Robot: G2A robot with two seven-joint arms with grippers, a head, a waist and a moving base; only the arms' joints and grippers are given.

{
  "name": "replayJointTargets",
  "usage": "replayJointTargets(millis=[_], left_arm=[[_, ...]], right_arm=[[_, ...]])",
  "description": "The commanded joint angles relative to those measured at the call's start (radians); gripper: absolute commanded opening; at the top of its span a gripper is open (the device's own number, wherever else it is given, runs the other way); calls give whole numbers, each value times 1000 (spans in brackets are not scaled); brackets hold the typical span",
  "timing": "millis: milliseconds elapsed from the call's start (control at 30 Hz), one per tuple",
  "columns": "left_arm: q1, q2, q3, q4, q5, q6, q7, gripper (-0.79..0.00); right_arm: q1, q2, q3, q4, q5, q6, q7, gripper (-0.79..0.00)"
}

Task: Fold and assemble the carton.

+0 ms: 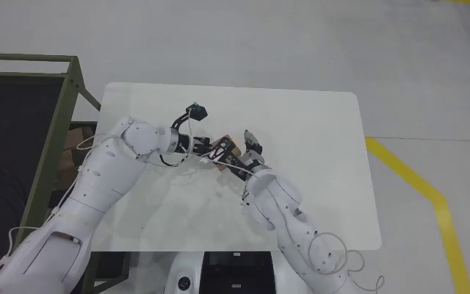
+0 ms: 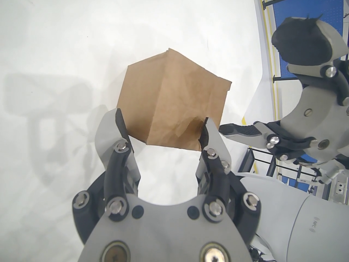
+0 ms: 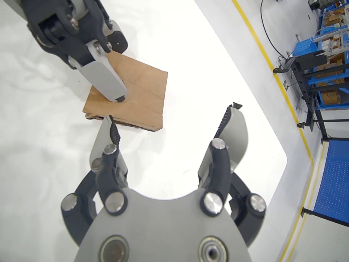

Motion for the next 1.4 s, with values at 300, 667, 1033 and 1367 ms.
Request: replayJointTargets(millis=[300, 667, 1033, 1367], left_arm=[[-2, -1, 1, 8, -3, -5, 3, -265], [-6, -5, 8, 18, -1, -5, 3, -277], [-9, -7, 12, 25, -3, -8, 4, -283], [-10, -8, 12, 30, -4, -11, 6, -296]], right_arm=[[-51, 13, 46, -36, 18, -8, -50, -77], [-39, 10, 63, -5, 51, 44, -43, -139], [-24, 3, 85, 24, 123, 133, -62, -111], [25, -5, 67, 87, 141, 143, -19, -123]])
